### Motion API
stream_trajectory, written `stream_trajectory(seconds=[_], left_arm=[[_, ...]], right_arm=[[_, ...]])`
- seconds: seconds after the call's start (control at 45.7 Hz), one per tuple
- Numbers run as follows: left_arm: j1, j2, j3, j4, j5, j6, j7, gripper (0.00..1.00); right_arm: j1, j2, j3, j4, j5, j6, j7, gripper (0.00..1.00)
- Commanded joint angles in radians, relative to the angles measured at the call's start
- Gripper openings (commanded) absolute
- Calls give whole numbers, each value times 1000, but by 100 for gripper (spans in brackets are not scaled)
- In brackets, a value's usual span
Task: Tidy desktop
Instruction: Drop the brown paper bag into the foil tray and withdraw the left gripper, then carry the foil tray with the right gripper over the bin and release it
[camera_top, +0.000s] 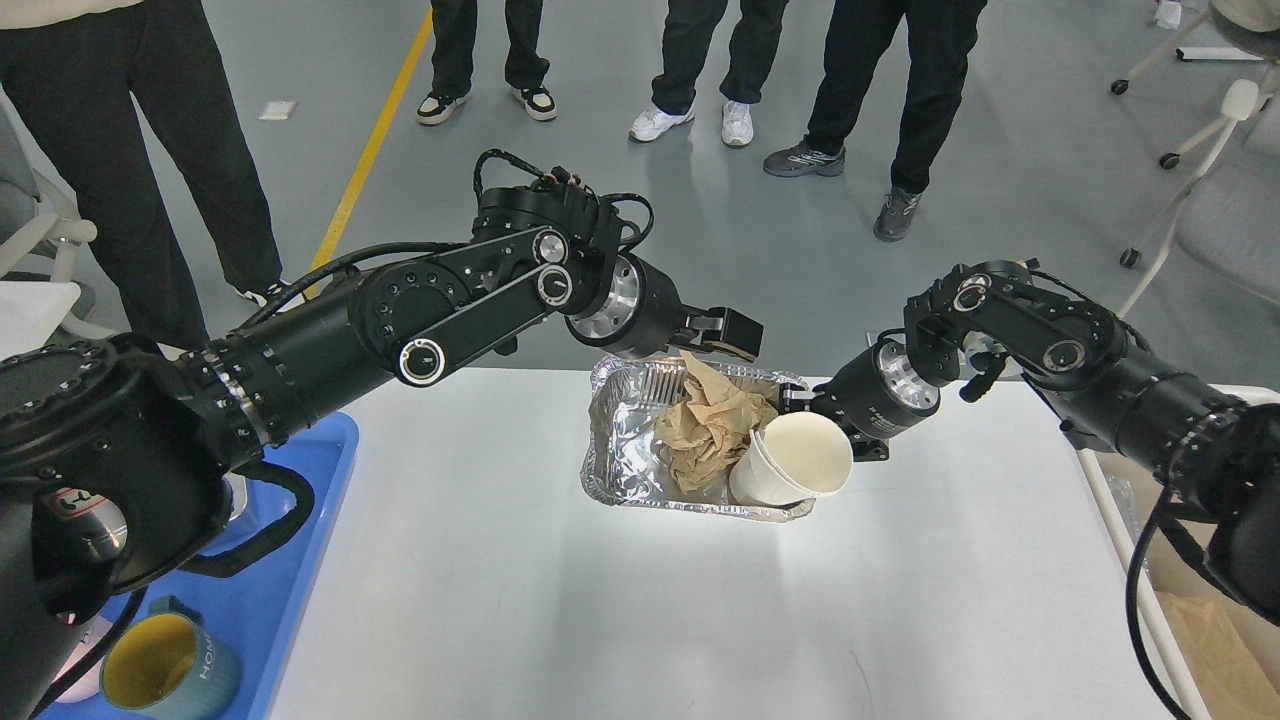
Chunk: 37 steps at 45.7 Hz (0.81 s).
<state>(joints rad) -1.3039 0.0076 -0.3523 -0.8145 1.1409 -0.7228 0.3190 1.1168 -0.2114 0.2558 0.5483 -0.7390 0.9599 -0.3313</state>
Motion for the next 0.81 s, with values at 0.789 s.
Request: stream_trajectory(seconds=[0.789], left_arm=[[620, 269, -757, 466, -960, -84, -182, 97]], right_arm=[[-207, -327, 360, -136, 6, -101, 40, 0]])
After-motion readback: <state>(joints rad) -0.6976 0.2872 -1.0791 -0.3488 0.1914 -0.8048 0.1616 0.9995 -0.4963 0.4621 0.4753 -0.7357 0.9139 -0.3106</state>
